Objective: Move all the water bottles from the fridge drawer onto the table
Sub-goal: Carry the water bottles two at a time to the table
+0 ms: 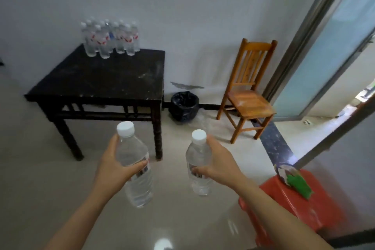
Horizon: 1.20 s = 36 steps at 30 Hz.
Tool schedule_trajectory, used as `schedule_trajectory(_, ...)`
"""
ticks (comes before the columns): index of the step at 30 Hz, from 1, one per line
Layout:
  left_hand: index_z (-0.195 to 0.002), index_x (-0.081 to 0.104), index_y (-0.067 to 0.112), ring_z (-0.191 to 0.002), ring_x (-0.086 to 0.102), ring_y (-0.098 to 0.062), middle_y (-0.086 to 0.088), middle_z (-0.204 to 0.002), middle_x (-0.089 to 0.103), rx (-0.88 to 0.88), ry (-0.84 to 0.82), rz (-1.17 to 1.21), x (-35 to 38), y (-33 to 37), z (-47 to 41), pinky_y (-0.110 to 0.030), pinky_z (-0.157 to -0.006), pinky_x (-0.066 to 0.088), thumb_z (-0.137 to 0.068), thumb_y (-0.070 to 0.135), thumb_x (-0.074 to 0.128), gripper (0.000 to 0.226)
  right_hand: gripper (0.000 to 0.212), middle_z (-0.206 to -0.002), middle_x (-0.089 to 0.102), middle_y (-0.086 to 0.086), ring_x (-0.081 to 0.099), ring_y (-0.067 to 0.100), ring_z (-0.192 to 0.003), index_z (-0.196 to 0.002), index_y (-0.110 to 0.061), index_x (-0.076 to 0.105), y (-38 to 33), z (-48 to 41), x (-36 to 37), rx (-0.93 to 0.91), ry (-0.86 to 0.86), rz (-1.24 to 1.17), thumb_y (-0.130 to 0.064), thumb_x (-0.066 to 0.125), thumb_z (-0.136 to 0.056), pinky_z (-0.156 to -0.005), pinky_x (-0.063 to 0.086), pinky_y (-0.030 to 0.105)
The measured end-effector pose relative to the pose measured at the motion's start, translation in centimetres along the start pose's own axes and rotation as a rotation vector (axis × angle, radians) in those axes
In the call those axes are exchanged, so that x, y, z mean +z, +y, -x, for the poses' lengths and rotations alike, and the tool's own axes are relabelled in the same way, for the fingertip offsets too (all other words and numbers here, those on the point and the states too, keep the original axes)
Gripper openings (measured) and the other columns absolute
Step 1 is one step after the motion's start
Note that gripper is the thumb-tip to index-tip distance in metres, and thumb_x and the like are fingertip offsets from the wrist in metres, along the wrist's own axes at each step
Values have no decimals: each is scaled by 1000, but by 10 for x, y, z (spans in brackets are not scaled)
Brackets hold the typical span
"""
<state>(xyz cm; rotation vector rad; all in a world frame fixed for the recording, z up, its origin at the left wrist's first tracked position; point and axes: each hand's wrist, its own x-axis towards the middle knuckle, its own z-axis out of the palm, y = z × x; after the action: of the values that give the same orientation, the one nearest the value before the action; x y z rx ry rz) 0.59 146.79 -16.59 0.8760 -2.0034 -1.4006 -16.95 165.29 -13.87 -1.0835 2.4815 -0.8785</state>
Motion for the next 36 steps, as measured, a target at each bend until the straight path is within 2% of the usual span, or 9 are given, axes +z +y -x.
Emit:
schedule_trajectory(5, -124, 44, 33, -92, 63, -19, 0, -111, 61, -111, 208, 4, -34, -15, 40, -24, -54, 55, -46, 37, 84, 87, 80, -121, 52, -4, 52, 15, -103, -133, -31, 35, -27, -5, 22, -183, -140, 9, -31, 78, -66, -86, 45, 28)
schedule_trajectory(10, -124, 43, 35, -89, 63, -19, 5, -110, 60, -198, 341, -2, -62, -25, 91, -35, -53, 55, -43, 43, 81, 89, 80, -116, 53, -6, 52, 14, -101, -132, -33, 35, -48, -7, 48, -295, -252, 3, -30, 77, -65, -83, 46, 29)
schedule_trajectory(13, -120, 47, 37, -94, 62, -17, 6, -107, 62, -214, 451, -4, -85, -31, 121, -27, -60, 53, -54, 22, 88, 79, 77, -111, 50, -10, 52, 13, -101, -131, -36, 34, -73, -4, 71, -376, -316, 42, -32, 75, -66, -82, 46, 26)
schedule_trajectory(15, -104, 48, 53, -93, 62, -12, 11, -101, 63, -208, 513, -18, -103, -35, 137, -19, -62, 50, -58, 12, 86, 73, 78, -111, 51, -11, 52, 12, -101, -130, -38, 33, -93, -2, 88, -427, -363, 40, -34, 76, -64, -82, 47, 27)
schedule_trajectory(17, -99, 48, 56, -93, 62, -12, 13, -101, 63, -221, 576, -8, -129, -44, 156, -27, -73, 51, -51, 25, 89, 70, 83, -115, 52, -11, 53, 13, -102, -129, -43, 30, -119, 3, 108, -473, -406, 28, -36, 77, -61, -84, 49, 30)
schedule_trajectory(20, -118, 47, 39, -97, 62, -17, 11, -105, 63, -266, 644, 33, -169, -59, 174, -45, -82, 53, -36, 52, 78, 88, 87, -115, 51, -11, 52, 12, -102, -132, -44, 26, -158, 7, 134, -514, -450, 6, -35, 77, -61, -84, 49, 31)
schedule_trajectory(25, -101, 47, 52, -93, 63, -16, 11, -103, 63, -234, 733, 63, -250, -77, 198, -49, -77, 54, -36, 50, 76, 71, 87, -120, 53, -5, 53, 17, -106, -135, -37, 28, -233, 19, 194, -572, -438, -14, -32, 78, -63, -86, 49, 35)
schedule_trajectory(31, -114, 44, 41, -98, 61, -18, 15, -105, 61, -245, 772, 18, -353, -101, 221, -48, -83, 52, -35, 54, 74, 85, 78, -109, 54, -9, 54, 14, -102, -127, -30, 38, -316, 38, 258, -574, -429, -137, -26, 80, -61, -86, 50, 35)
schedule_trajectory(36, -105, 45, 44, -95, 61, -20, 13, -101, 61, -271, 812, 13, -405, -119, 218, -49, -83, 52, -35, 56, 71, 76, 79, -107, 52, -15, 52, 12, -105, -125, -35, 38, -348, 46, 285, -558, -420, -199, -23, 82, -61, -89, 49, 35)
